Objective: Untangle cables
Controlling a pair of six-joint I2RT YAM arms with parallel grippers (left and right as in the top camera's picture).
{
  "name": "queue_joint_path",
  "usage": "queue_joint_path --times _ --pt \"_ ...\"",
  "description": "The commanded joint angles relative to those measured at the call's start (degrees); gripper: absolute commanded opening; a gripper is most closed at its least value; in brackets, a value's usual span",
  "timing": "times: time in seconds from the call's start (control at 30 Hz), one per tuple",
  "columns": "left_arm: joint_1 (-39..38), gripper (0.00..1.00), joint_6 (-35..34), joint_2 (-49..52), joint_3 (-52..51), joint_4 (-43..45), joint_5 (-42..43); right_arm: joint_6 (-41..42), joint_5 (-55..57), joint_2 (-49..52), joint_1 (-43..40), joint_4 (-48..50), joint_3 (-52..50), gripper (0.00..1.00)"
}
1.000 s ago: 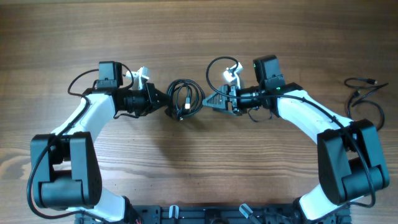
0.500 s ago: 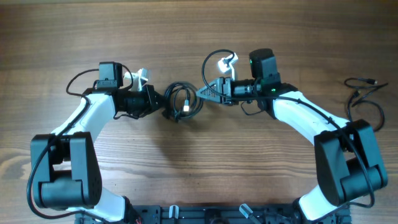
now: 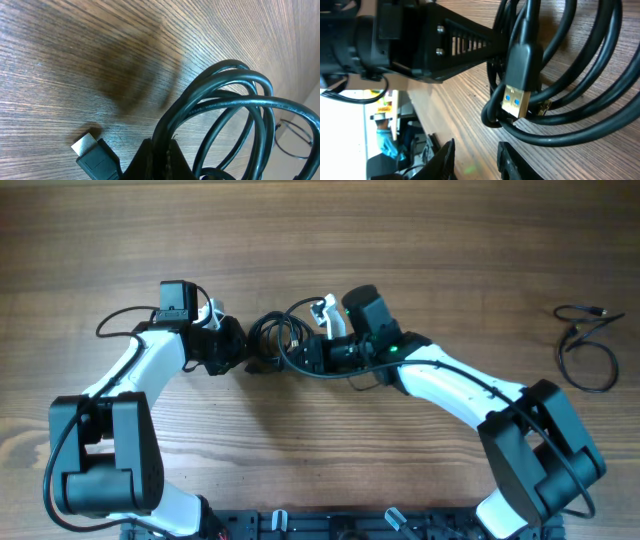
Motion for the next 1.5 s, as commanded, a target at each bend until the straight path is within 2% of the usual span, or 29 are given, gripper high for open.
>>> queue_joint_path --times 0.0,0.1,0.63,0.8,1.03,1.1,1.17,1.3,1.47 --pt "-0.1 0.04 -3.1 -1.2 0.8 0.2 2.3 4.2 8.6 1.0 0.6 0.2 0.0 0.26" --pt "-0.1 0.04 -3.0 -1.2 0.8 0.2 5.2 5.3 12.2 1.0 0.6 0.5 0.0 0.26" --pt "-0.1 0.04 -2.8 -1.2 0.8 0.6 9.2 10.2 12.2 1.0 2.5 2.2 0.0 0.25" --pt "-0.1 0.04 -2.8 -1.2 0.8 0.6 9.2 11.5 12.8 1.0 2.7 2.6 0.0 0.15" --pt "-0.1 0.04 -2.6 -1.2 0.8 0.6 9.1 11.0 15.2 1.0 2.6 2.4 0.0 0.15" --pt "-0.1 0.04 -2.6 -1.2 0.8 0.6 9.1 11.0 15.4 1.0 2.6 2.4 0.0 0.04" --pt "-0.1 0.04 -2.6 -1.2 0.8 0.6 8.9 11.0 15.3 1.0 2.6 2.4 0.0 0.04" --pt "-0.1 0.04 -2.6 -1.2 0.8 -0.1 1.7 6.6 12.6 0.4 1.2 2.2 0.1 0.04" --pt "-0.1 0.04 -2.7 -1.2 0.8 -2.0 -7.4 6.4 11.6 -4.6 -3.5 -2.5 0.1 0.04"
